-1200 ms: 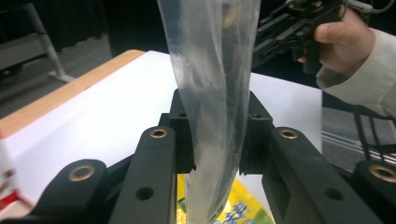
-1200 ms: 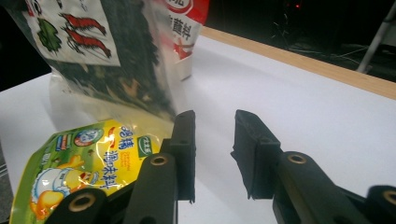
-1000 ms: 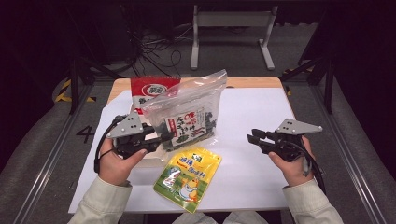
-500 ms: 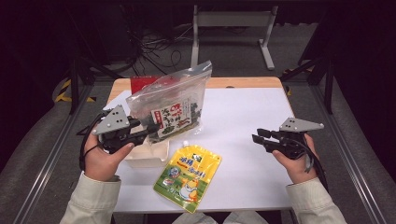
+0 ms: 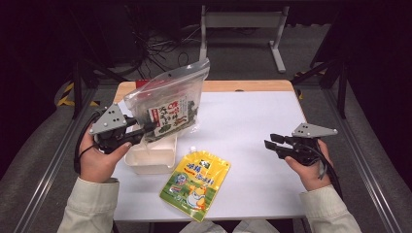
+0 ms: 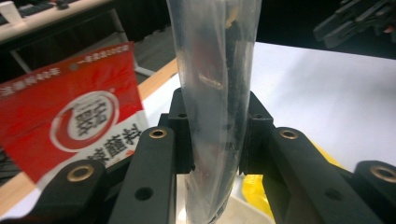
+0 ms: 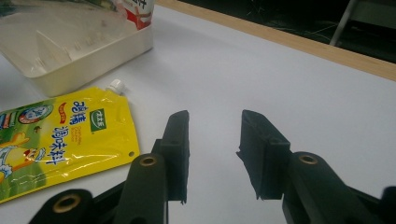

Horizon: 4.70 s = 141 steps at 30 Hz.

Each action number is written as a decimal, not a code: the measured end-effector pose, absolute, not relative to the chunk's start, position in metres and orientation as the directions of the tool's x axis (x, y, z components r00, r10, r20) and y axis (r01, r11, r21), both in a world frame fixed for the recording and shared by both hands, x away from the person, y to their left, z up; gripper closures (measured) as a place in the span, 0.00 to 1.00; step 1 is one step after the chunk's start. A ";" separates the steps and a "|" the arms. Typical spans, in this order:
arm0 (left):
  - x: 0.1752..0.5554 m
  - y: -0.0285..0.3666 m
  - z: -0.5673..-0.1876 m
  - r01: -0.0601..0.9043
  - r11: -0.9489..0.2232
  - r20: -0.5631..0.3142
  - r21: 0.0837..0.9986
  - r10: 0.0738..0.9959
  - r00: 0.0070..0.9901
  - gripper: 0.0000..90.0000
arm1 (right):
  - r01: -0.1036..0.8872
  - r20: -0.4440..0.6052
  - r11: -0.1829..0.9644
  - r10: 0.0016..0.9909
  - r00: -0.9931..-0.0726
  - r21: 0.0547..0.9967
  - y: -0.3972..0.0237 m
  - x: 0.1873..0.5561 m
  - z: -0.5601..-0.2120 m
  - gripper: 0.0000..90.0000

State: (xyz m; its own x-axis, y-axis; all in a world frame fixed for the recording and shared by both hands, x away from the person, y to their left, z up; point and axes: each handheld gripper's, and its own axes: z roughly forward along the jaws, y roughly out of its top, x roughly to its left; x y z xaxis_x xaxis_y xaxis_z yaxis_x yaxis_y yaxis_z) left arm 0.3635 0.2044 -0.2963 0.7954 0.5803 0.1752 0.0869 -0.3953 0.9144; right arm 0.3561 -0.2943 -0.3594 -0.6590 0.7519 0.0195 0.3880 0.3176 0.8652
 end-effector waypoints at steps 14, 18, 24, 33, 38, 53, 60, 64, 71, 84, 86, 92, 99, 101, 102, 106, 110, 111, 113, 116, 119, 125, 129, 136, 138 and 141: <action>0.381 0.219 -0.304 0.122 -0.446 0.212 0.887 0.627 0.749 0.80 | 0.399 0.028 0.304 0.764 -0.644 0.865 -0.302 0.354 -0.362 0.68; 0.386 0.221 -0.309 0.144 -0.455 0.214 0.879 0.646 0.733 0.80 | 0.402 0.034 0.300 0.765 -0.643 0.865 -0.303 0.353 -0.363 0.67; 0.393 0.227 -0.319 0.182 -0.436 0.177 0.881 0.663 0.728 0.80 | 0.403 0.035 0.302 0.763 -0.646 0.864 -0.301 0.354 -0.364 0.67; 0.399 0.235 -0.331 0.217 -0.415 0.140 0.884 0.676 0.723 0.80 | 0.403 0.039 0.303 0.757 -0.652 0.863 -0.299 0.354 -0.365 0.66; 0.402 0.237 -0.337 0.252 -0.423 0.121 0.870 0.680 0.723 0.80 | 0.404 0.039 0.305 0.755 -0.654 0.863 -0.298 0.354 -0.365 0.66; 0.412 0.248 -0.365 0.332 -0.382 0.014 0.863 0.674 0.739 0.80 | 0.402 0.045 0.302 0.749 -0.661 0.864 -0.296 0.355 -0.365 0.63; 0.412 0.250 -0.374 0.346 -0.392 0.006 0.852 0.669 0.743 0.80 | 0.402 0.045 0.307 0.745 -0.666 0.862 -0.292 0.356 -0.366 0.62; 0.412 0.249 -0.374 0.343 -0.393 0.010 0.853 0.670 0.742 0.80 | 0.404 0.049 0.306 0.744 -0.666 0.862 -0.292 0.356 -0.366 0.61; 0.409 0.249 -0.374 0.398 -0.366 -0.011 0.841 0.724 0.689 0.48 | 0.409 0.056 0.298 0.747 -0.662 0.863 -0.293 0.356 -0.366 0.59; 0.370 0.251 -0.359 0.419 -0.336 -0.025 0.843 0.754 0.656 0.20 | 0.419 0.073 0.294 0.740 -0.669 0.859 -0.292 0.358 -0.368 0.57; 0.364 0.249 -0.356 0.423 -0.335 -0.027 0.842 0.756 0.654 0.21 | 0.418 0.073 0.294 0.738 -0.670 0.859 -0.292 0.358 -0.368 0.57; 0.347 0.242 -0.350 0.432 -0.357 -0.017 0.828 0.755 0.656 0.21 | 0.427 0.086 0.304 0.722 -0.686 0.852 -0.288 0.360 -0.370 0.56; 0.331 0.239 -0.348 0.440 -0.375 0.001 0.816 0.762 0.648 0.19 | 0.456 0.129 0.312 0.693 -0.709 0.834 -0.276 0.364 -0.373 0.55; 0.328 0.239 -0.349 0.450 -0.376 -0.008 0.810 0.761 0.649 0.19 | 0.467 0.145 0.315 0.682 -0.717 0.826 -0.272 0.365 -0.375 0.55; 0.326 0.238 -0.350 0.459 -0.376 -0.017 0.805 0.759 0.650 0.18 | 0.475 0.156 0.317 0.675 -0.721 0.821 -0.269 0.366 -0.375 0.55; 0.319 0.240 -0.354 0.470 -0.380 -0.026 0.797 0.755 0.655 0.18 | 0.482 0.169 0.341 0.648 -0.743 0.807 -0.254 0.369 -0.379 0.53; 0.312 0.243 -0.355 0.466 -0.373 -0.034 0.802 0.750 0.660 0.18 | 0.498 0.191 0.361 0.626 -0.756 0.788 -0.239 0.374 -0.386 0.52; 0.311 0.243 -0.356 0.464 -0.380 -0.029 0.800 0.748 0.663 0.18 | 0.501 0.195 0.365 0.621 -0.759 0.785 -0.237 0.375 -0.388 0.52; 0.308 0.242 -0.357 0.468 -0.381 -0.033 0.797 0.747 0.664 0.18 | 0.511 0.206 0.376 0.613 -0.762 0.773 -0.229 0.378 -0.393 0.52; 0.306 0.240 -0.359 0.471 -0.386 -0.039 0.793 0.739 0.672 0.18 | 0.524 0.221 0.393 0.600 -0.769 0.756 -0.216 0.380 -0.400 0.51; 0.305 0.240 -0.360 0.475 -0.385 -0.046 0.792 0.737 0.674 0.18 | 0.538 0.237 0.406 0.592 -0.771 0.739 -0.206 0.383 -0.406 0.50; 0.303 0.236 -0.361 0.470 -0.399 -0.039 0.787 0.729 0.683 0.19 | 0.565 0.262 0.426 0.585 -0.768 0.706 -0.193 0.389 -0.420 0.49; 0.300 0.231 -0.363 0.475 -0.409 -0.047 0.779 0.718 0.695 0.25 | 0.580 0.273 0.429 0.588 -0.761 0.693 -0.190 0.392 -0.426 0.49; 0.295 0.223 -0.368 0.462 -0.441 -0.052 0.769 0.677 0.734 0.34 | 0.614 0.306 0.432 0.592 -0.745 0.661 -0.187 0.395 -0.437 0.49; 0.292 0.220 -0.373 0.462 -0.445 -0.072 0.767 0.656 0.752 0.40 | 0.618 0.310 0.436 0.591 -0.745 0.654 -0.185 0.395 -0.439 0.49; 0.291 0.218 -0.377 0.465 -0.444 -0.085 0.766 0.647 0.758 0.42 | 0.619 0.311 0.438 0.591 -0.745 0.652 -0.184 0.395 -0.440 0.49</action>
State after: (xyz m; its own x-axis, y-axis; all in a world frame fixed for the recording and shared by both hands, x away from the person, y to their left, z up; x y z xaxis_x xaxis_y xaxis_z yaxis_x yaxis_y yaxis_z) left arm 0.2911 0.2176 -0.3769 0.7575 0.6473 -0.0846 0.4650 -0.4441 0.7659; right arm 0.3952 -0.1844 -0.4402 -0.7448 0.5906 0.3105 0.6189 0.4375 0.6524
